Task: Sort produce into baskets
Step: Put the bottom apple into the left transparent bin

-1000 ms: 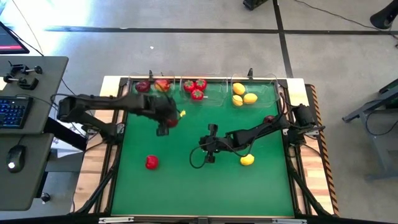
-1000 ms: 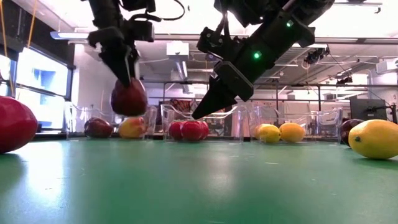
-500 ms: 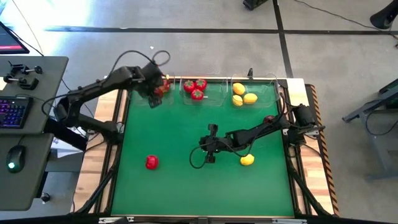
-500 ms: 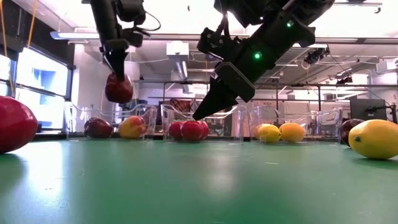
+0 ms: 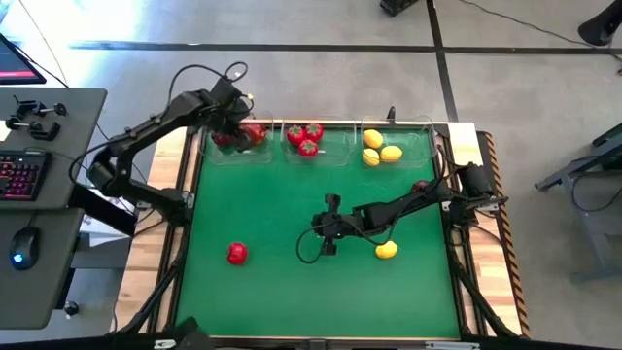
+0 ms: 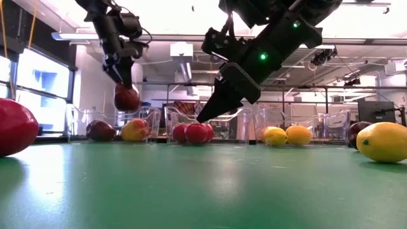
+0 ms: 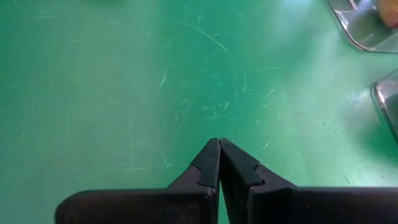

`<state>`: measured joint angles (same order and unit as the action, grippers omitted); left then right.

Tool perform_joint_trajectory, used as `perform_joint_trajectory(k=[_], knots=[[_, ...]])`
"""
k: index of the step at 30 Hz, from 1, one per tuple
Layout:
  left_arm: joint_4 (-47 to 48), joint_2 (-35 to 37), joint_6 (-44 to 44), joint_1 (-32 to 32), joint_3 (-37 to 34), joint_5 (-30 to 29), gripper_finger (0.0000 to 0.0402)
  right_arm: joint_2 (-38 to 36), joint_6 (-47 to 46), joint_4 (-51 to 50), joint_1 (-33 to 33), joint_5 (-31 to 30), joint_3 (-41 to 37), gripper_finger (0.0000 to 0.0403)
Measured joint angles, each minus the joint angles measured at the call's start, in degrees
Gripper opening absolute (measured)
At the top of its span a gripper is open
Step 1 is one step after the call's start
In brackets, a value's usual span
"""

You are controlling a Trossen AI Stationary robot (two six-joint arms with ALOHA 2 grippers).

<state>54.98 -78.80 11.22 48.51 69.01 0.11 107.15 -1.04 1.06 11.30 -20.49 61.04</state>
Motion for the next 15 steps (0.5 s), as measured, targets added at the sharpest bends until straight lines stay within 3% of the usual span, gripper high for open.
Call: perform_joint_trajectory(k=[4, 15], knots=[[-5.90, -0.32, 0.02, 0.80, -4.33, 3.72, 0.0230, 0.00, 0.23, 0.00, 0.01, 0.11, 0.00, 0.0000], [-14.14, -1.65, -0.55, 1.02, -10.27, 3.25, 0.0230, 0.00, 0.99, 0.43, -0.01, 0.70, 0.00, 0.0000]])
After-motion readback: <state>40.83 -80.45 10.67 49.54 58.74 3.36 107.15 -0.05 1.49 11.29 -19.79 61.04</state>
